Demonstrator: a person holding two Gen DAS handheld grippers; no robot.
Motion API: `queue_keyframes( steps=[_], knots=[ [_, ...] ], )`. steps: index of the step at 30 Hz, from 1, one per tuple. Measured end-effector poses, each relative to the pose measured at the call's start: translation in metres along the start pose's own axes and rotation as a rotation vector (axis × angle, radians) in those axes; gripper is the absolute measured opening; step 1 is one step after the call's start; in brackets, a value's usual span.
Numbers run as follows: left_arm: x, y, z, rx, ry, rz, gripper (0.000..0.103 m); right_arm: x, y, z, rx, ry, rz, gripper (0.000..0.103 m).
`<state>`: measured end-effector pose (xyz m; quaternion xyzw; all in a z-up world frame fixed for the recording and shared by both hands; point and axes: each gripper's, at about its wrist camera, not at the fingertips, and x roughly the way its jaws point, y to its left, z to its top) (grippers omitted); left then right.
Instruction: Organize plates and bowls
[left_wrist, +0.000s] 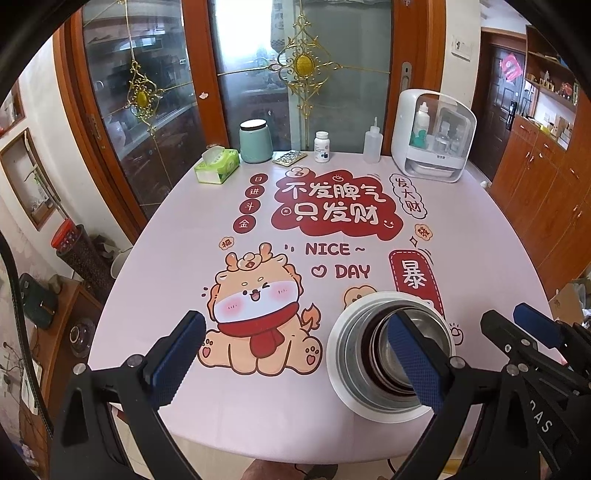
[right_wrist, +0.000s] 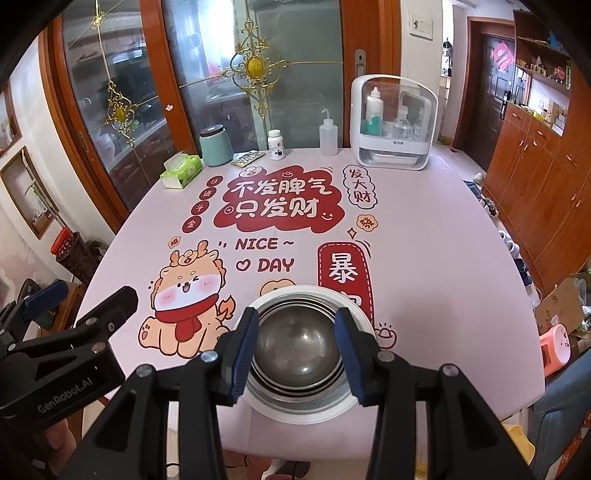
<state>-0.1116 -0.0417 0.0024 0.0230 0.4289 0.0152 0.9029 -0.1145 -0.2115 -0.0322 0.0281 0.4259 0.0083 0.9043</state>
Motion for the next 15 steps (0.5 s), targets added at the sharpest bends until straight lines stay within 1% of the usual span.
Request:
queue_keyframes(
  steps=[15],
  knots=[
    [0.0019, 0.0, 0.0016, 0.001, 0.002, 0.001, 0.098, 0.0009, 0.0003, 0.0006, 0.001, 0.0, -0.001, 0.043]
  ],
)
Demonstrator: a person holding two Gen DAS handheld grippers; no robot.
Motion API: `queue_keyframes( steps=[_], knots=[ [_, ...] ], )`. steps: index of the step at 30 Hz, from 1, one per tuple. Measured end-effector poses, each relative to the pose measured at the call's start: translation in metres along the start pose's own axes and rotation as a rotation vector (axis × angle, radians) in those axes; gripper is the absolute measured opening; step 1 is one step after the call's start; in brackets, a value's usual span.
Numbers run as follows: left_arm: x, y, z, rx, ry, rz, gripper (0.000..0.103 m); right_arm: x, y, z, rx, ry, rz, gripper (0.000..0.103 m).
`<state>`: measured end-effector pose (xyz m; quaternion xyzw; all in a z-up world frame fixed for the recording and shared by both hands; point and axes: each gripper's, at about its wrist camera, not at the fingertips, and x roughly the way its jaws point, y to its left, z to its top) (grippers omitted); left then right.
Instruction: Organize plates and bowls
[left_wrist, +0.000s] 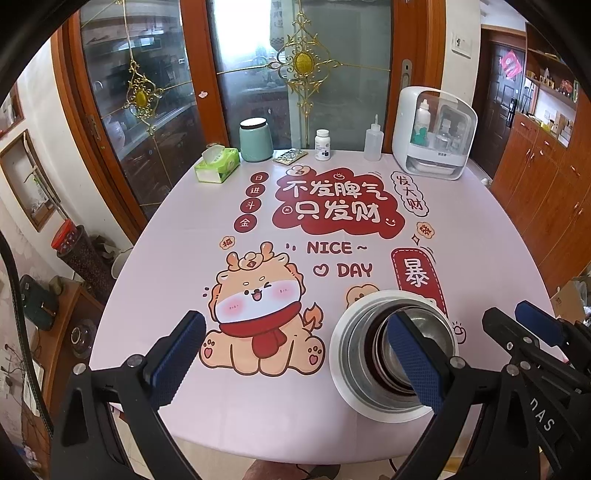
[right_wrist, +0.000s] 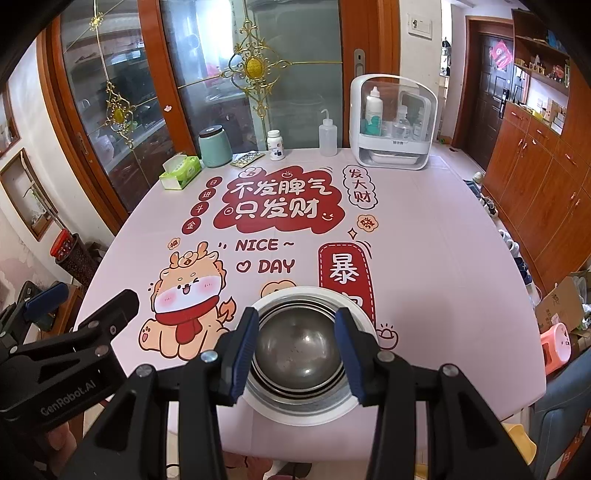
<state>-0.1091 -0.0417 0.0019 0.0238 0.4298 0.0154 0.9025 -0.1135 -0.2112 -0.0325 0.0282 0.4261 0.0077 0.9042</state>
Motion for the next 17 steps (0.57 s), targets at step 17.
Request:
queue_keyframes(
  steps=[17],
  knots=[
    [0.0008, 0.007, -0.002, 0.005, 0.001, -0.004, 0.098, -0.0013, 0.0008, 0.0001, 0.002, -0.012, -0.007, 0.043]
  ],
)
